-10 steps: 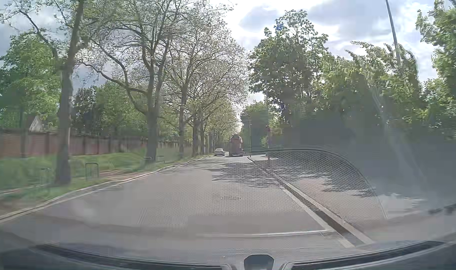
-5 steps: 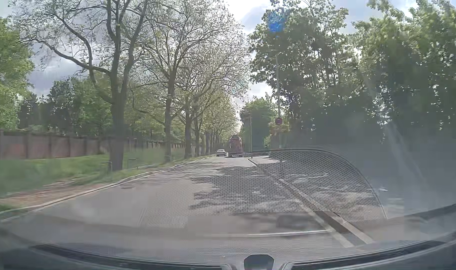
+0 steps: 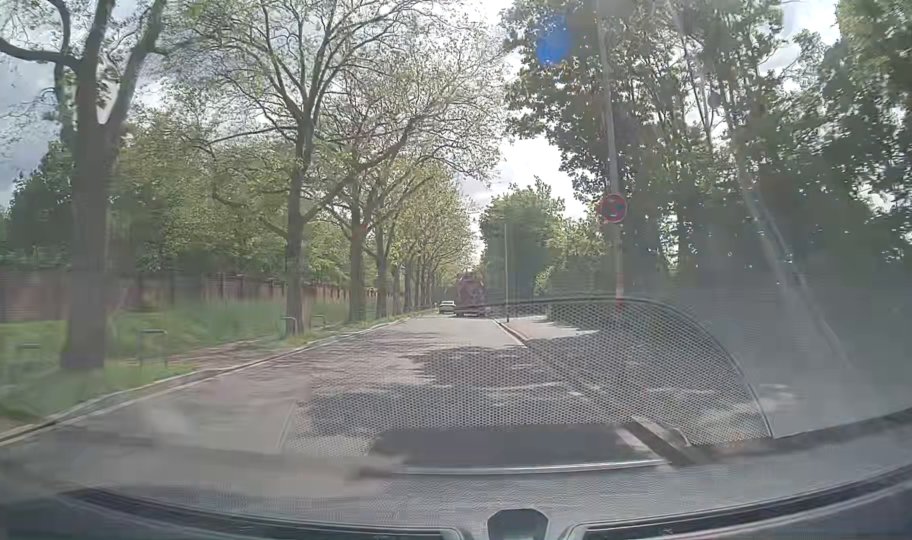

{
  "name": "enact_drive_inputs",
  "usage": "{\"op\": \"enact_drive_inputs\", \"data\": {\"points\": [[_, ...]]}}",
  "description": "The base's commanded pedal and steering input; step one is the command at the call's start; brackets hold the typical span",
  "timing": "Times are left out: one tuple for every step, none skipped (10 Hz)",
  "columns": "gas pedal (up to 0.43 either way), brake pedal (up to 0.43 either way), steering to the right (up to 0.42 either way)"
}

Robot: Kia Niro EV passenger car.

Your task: Follow the waypoints while adhering to traffic rules and regulations

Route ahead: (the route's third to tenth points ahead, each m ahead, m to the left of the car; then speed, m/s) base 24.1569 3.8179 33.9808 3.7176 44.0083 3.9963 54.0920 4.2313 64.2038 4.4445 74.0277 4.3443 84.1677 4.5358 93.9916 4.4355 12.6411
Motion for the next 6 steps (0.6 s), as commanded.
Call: {"op": "enact_drive_inputs", "data": {"points": [[0.087, 0.0, 0.0], [0.087, 0.0, 0.0], [0.087, 0.0, 0.0], [0.087, 0.0, 0.0], [0.087, 0.0, 0.0], [0.087, 0.0, 0.0]]}}
